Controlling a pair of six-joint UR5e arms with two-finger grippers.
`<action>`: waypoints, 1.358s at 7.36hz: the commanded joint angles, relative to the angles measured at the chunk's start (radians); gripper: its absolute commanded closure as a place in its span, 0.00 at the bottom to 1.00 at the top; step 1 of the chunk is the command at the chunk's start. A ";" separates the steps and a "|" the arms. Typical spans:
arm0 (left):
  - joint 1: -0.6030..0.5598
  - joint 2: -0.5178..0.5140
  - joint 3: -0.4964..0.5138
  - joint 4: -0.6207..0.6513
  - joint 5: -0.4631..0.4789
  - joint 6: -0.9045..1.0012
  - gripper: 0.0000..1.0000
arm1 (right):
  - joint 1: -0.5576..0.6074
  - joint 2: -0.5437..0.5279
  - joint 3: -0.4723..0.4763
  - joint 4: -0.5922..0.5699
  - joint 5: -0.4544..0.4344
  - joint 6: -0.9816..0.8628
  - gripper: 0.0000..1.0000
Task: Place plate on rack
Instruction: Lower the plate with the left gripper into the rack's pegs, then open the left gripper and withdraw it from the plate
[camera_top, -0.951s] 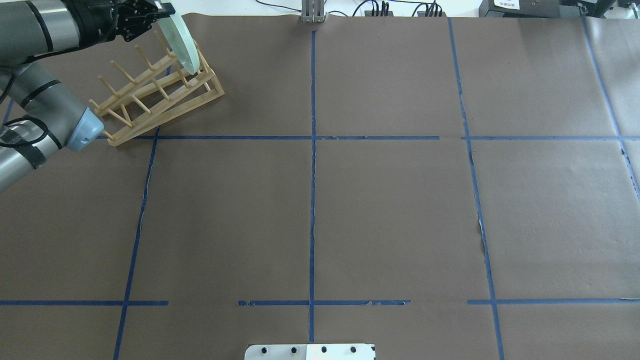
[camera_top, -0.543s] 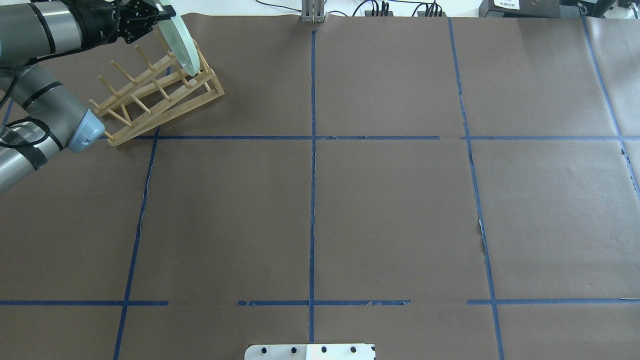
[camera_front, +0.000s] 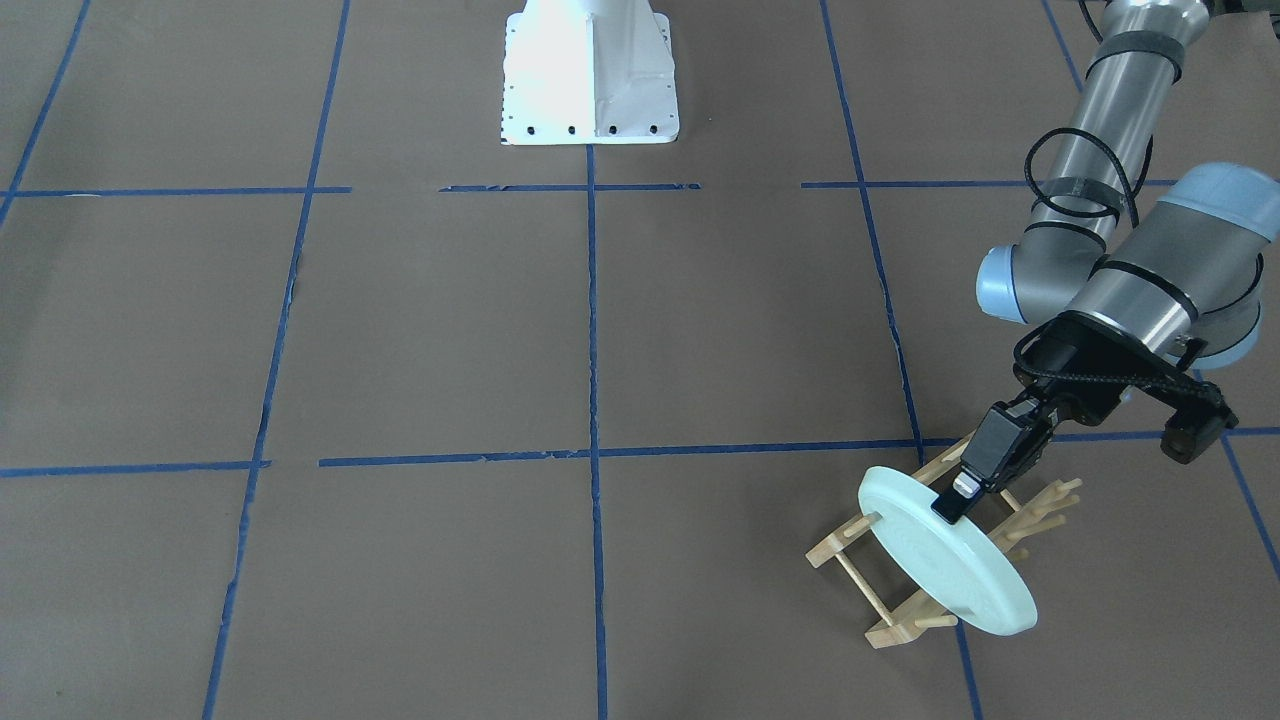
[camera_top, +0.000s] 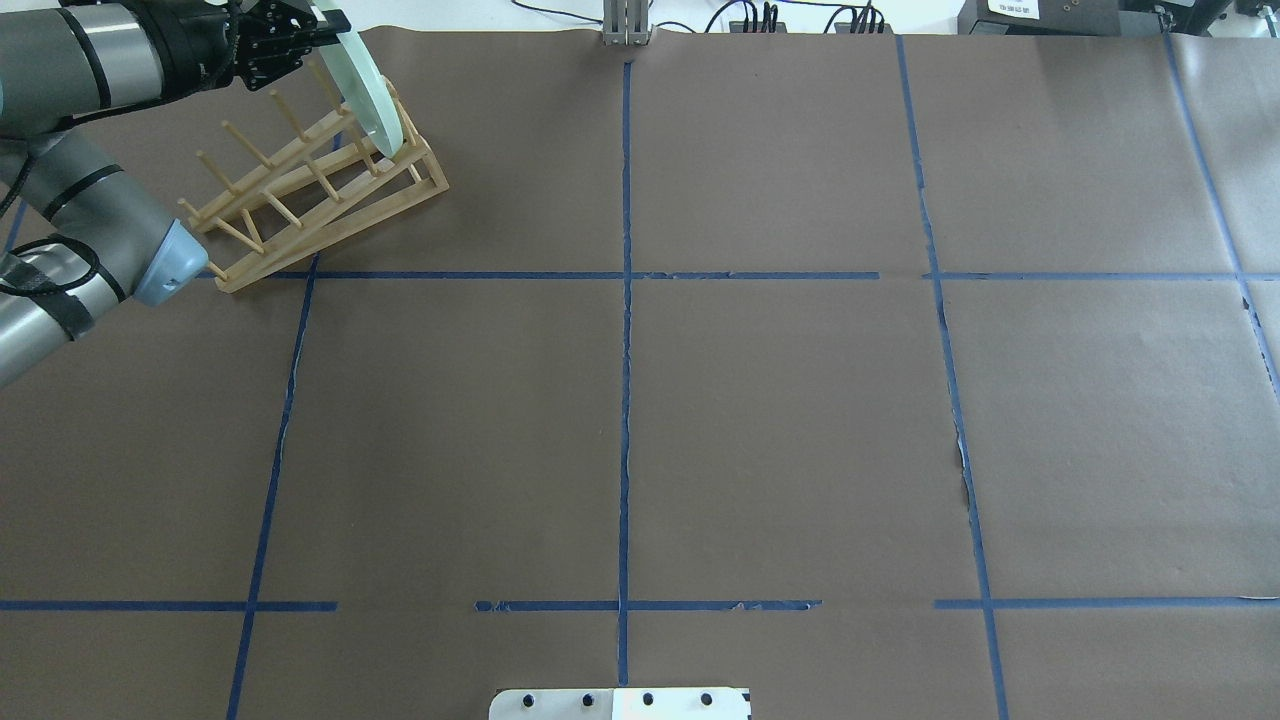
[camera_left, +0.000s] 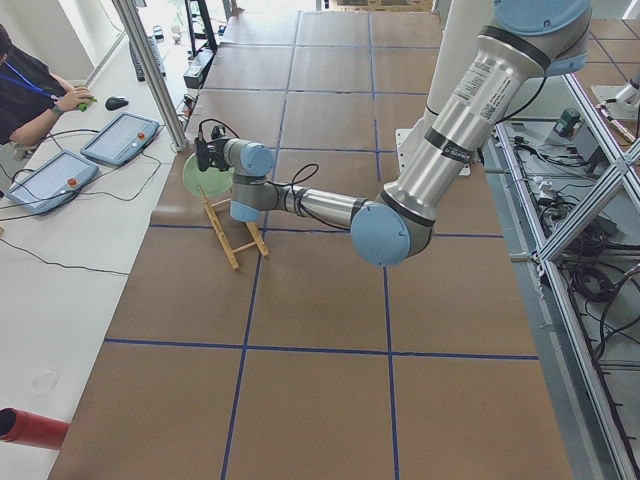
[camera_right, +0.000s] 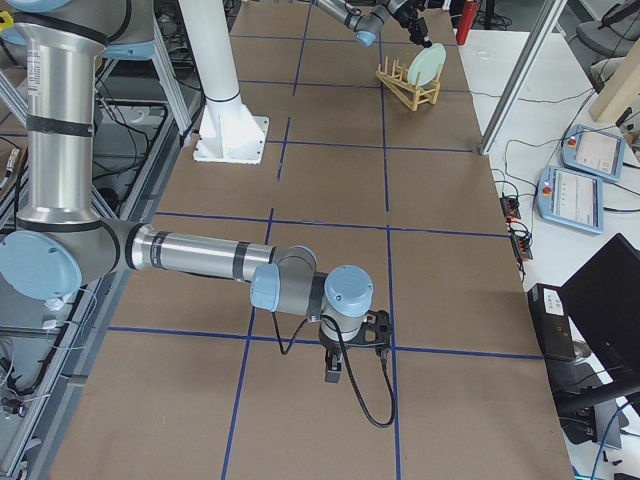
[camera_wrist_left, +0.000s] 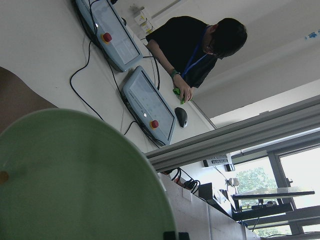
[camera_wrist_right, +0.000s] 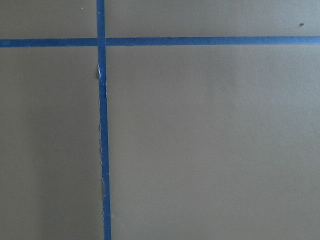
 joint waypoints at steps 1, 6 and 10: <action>0.000 0.000 0.001 0.000 0.001 0.001 0.00 | 0.000 0.000 0.000 0.000 0.000 0.000 0.00; -0.027 0.008 -0.005 0.035 -0.006 0.147 0.00 | 0.000 0.000 0.000 -0.001 0.000 0.001 0.00; -0.133 0.184 -0.235 0.401 -0.094 0.690 0.00 | 0.000 0.000 0.001 0.000 0.000 0.002 0.00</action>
